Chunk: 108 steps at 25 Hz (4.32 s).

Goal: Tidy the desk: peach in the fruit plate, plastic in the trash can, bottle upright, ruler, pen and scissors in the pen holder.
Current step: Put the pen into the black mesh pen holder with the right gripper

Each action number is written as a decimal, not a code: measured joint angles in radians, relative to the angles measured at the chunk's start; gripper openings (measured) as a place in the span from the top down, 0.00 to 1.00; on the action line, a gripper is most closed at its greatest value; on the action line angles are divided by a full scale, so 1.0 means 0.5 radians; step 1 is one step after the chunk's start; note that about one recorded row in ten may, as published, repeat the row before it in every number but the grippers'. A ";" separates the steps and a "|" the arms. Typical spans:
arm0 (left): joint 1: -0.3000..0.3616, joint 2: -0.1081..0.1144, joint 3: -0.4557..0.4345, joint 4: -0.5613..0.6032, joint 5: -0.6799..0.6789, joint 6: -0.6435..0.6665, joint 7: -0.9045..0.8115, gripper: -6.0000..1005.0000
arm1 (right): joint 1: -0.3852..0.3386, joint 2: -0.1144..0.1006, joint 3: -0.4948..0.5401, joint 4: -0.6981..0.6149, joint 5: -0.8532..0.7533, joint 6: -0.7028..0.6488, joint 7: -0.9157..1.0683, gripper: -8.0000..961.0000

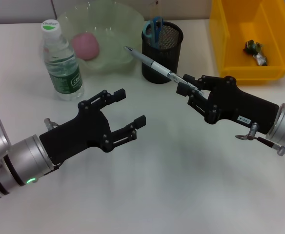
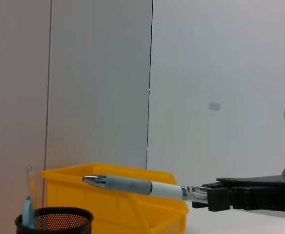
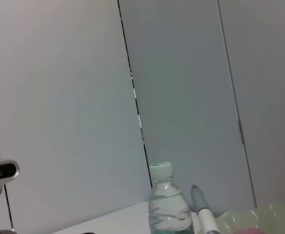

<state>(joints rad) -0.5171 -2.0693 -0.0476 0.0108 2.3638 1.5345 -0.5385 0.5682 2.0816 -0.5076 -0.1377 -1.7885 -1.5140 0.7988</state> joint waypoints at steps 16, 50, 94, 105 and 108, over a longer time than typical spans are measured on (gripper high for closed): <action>-0.010 0.000 0.000 0.026 0.000 -0.004 0.000 0.22 | 0.004 0.000 -0.004 -0.059 0.000 -0.008 0.090 0.76; -0.043 0.000 0.044 0.034 -0.001 -0.129 0.000 0.22 | 0.366 -0.278 -0.221 -1.633 -0.855 -0.330 2.486 0.75; -0.020 -0.009 0.034 0.003 -0.014 -0.145 0.003 0.22 | 1.175 -0.106 -0.943 -1.328 -1.804 0.281 3.163 0.74; -0.019 -0.004 0.034 0.003 -0.009 -0.142 0.003 0.22 | 1.233 -0.089 -0.961 -1.249 -1.824 0.348 3.201 0.73; -0.019 -0.003 0.034 0.003 -0.008 -0.142 0.003 0.22 | 1.235 -0.084 -0.965 -1.258 -1.844 0.368 3.230 0.73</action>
<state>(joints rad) -0.5264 -2.0709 -0.0307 0.0125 2.3596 1.4635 -0.5369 1.1855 2.0395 -0.9900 -0.7665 -2.7103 -1.3299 2.4137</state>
